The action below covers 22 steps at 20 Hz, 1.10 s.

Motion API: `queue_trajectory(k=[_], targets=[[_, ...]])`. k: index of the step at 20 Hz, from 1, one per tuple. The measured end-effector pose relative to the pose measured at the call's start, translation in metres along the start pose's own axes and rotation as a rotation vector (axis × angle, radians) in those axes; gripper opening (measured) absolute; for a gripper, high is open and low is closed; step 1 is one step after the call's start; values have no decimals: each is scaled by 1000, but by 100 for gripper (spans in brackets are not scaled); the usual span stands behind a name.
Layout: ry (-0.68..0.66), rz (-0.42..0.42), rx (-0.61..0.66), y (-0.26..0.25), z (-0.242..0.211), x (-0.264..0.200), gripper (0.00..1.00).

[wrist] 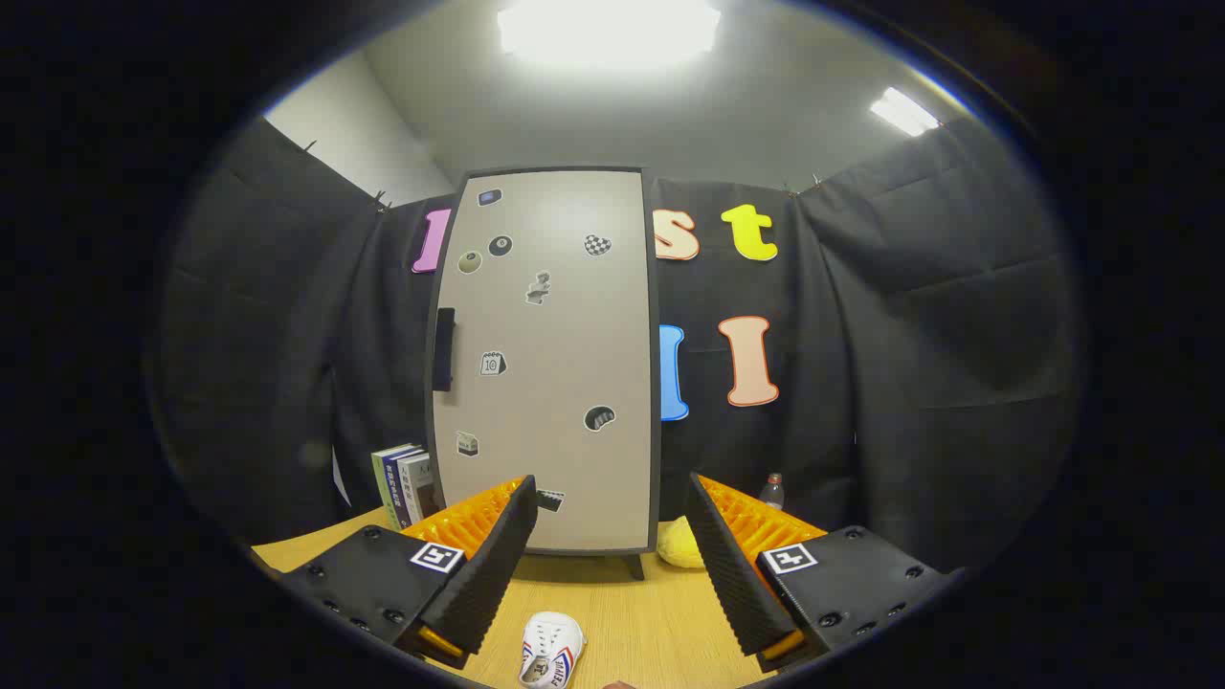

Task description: Open the shoe cabinet door, grab the shoes and put them into the shoe cabinet, then close the shoe cabinet door.

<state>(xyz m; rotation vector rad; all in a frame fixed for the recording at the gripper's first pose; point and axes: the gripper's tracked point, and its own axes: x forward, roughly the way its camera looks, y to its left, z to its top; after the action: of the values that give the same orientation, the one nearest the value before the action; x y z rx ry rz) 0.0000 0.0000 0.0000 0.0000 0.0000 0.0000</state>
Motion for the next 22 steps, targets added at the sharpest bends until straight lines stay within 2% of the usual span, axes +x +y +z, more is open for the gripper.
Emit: queue_trajectory(k=[14, 22], targets=[[5, 41, 8, 21, 2, 9, 97], [-3, 146, 22, 74, 30, 56, 97]])
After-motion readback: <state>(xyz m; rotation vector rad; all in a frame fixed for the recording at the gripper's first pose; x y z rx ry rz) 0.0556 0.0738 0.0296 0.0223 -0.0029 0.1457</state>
